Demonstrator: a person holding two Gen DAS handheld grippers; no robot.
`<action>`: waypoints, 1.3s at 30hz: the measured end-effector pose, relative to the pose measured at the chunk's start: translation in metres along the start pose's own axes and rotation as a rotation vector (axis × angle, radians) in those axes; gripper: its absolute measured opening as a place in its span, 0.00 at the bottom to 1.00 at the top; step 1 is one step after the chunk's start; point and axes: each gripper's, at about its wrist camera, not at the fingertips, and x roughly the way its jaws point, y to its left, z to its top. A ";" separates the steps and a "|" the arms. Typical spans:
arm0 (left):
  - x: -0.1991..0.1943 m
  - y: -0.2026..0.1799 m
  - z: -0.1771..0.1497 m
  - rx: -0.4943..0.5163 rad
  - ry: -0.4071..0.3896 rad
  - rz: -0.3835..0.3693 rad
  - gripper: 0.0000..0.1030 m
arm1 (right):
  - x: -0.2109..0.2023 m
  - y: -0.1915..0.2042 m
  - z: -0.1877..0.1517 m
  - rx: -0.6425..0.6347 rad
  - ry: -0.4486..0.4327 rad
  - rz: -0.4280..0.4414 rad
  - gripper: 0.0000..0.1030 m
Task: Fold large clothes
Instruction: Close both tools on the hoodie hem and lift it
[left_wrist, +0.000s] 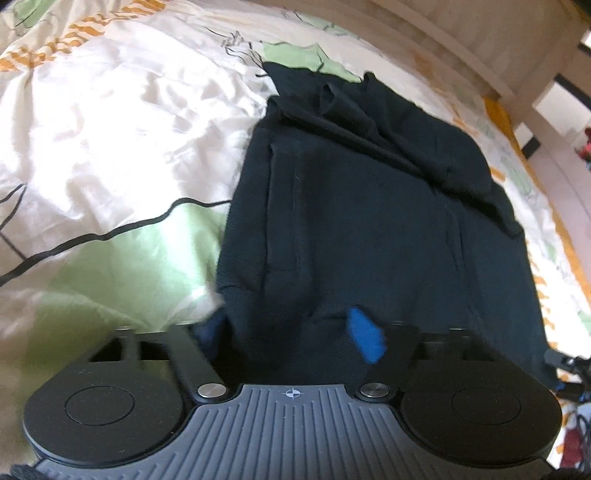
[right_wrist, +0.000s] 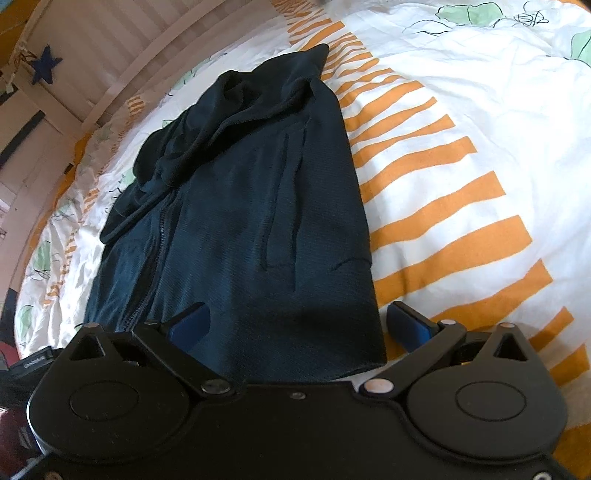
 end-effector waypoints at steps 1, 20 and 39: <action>-0.002 0.003 0.000 -0.019 -0.007 -0.006 0.37 | -0.002 0.001 0.000 -0.001 -0.007 -0.003 0.83; -0.041 0.001 0.041 -0.200 -0.219 -0.227 0.15 | -0.028 -0.005 0.029 0.174 -0.120 0.246 0.17; 0.049 -0.037 0.215 -0.229 -0.378 -0.251 0.15 | 0.057 0.039 0.208 0.104 -0.302 0.299 0.17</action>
